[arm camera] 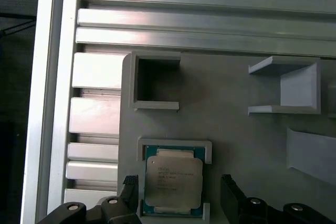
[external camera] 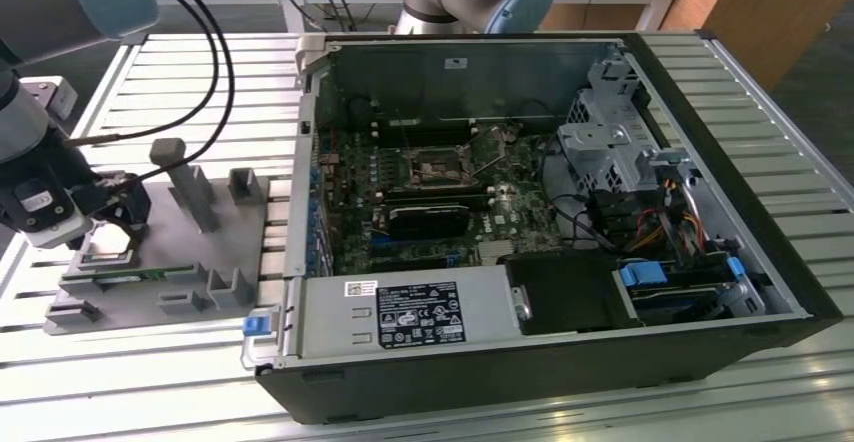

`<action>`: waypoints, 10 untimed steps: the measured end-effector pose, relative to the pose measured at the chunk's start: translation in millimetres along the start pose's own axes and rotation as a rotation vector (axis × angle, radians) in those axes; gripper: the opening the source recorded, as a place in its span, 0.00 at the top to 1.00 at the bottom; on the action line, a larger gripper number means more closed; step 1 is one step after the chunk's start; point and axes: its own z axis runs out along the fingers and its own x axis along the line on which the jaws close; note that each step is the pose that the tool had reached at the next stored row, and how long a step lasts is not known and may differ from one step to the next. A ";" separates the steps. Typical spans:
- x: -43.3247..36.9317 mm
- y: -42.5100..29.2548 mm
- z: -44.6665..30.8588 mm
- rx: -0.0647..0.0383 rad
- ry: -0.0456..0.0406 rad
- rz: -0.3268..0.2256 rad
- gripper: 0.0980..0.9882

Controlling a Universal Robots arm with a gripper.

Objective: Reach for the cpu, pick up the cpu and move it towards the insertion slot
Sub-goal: 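Pick up the cpu and move it towards the insertion slot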

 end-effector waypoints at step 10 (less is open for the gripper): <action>1.6 0.1 4.6 0.000 0.0000 0.000 0.40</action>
